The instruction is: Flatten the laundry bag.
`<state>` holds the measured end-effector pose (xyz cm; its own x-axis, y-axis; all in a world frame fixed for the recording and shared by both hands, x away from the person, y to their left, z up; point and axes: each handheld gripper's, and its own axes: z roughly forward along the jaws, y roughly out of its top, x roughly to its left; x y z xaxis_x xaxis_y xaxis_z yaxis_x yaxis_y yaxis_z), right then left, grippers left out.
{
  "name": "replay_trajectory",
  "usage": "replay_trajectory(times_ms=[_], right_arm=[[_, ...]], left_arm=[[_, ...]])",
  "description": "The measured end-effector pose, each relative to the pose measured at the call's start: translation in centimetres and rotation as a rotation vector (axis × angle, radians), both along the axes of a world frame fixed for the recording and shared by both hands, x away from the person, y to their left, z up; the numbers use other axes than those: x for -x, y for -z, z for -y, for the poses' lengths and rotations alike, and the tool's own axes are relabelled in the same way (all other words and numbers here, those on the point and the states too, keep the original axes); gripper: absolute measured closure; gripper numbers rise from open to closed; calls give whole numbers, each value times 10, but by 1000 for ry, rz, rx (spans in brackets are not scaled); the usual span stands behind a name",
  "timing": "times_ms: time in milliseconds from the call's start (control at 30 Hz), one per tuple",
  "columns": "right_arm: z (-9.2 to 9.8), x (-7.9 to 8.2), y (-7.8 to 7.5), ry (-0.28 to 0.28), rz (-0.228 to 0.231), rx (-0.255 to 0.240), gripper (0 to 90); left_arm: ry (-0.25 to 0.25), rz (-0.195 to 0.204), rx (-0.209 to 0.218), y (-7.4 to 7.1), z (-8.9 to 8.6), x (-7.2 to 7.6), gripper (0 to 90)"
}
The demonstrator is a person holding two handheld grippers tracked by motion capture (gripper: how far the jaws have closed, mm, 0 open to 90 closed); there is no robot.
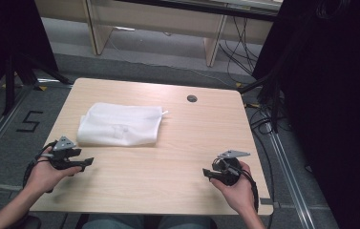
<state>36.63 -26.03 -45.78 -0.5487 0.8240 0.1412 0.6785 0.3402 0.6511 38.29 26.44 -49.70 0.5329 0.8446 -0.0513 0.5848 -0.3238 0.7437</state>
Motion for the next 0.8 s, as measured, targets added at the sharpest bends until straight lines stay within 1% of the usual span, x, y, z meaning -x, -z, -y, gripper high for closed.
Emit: replay_trajectory(times_ms=[33,67,100,133,167,200,233,267,300,333,367,400,433,467,500,533,567,633,667,700,733,767,800], right_arm=[[-1,2,-1,25,-23,-8,537],[-2,3,-2,40,-23,6,537],[0,0,1,5,29,14,538],[-2,2,-3,43,20,40,540],[-1,3,-3,45,25,45,541],[-2,4,-5,62,10,27,541],[-2,4,-6,59,10,31,539],[-2,4,-6,59,20,23,539],[-1,4,-5,52,41,43,539],[-1,4,-5,59,46,36,538],[-1,4,-5,59,46,36,538],[-1,4,-5,59,45,37,538],[-1,4,-6,58,40,42,538],[-1,4,-6,56,32,31,538],[-2,5,-7,72,31,33,538],[-2,5,-7,71,30,36,538],[-2,5,-8,72,29,35,539],[-2,5,-7,70,30,36,538],[-1,5,-7,64,31,34,538],[-1,5,-7,64,31,34,538],[-3,6,-8,83,9,22,538],[-3,6,-8,80,11,25,538],[-1,5,-8,67,29,36,538]], left_arm=[[-10,4,21,0,2,0,358],[-2,2,15,0,1,0,359],[-7,7,24,0,2,1,359],[-7,7,24,0,2,1,359],[-6,8,24,-1,1,1,359],[-2,0,11,-2,0,1,359],[-7,12,18,-2,0,0,359],[-13,12,21,-2,0,1,359],[-17,17,22,-1,-1,0,359],[-19,14,12,-2,-1,1,359],[-19,14,12,-2,-1,1,359],[-16,12,25,-2,-1,0,359],[-18,9,29,-2,-1,1,358],[-18,9,29,-2,-1,1,359],[-20,15,31,-2,-1,0,359],[-20,17,31,-2,-1,0,359],[-17,17,21,-3,-2,0,359],[-25,19,36,-3,-1,-1,359],[-18,14,14,-4,-3,-2,360],[-18,14,14,-4,-3,-2,360],[-39,23,49,-3,-1,-3,360],[-44,25,37,-8,-2,-6,371],[-46,35,49,-10,-2,-7,376]])
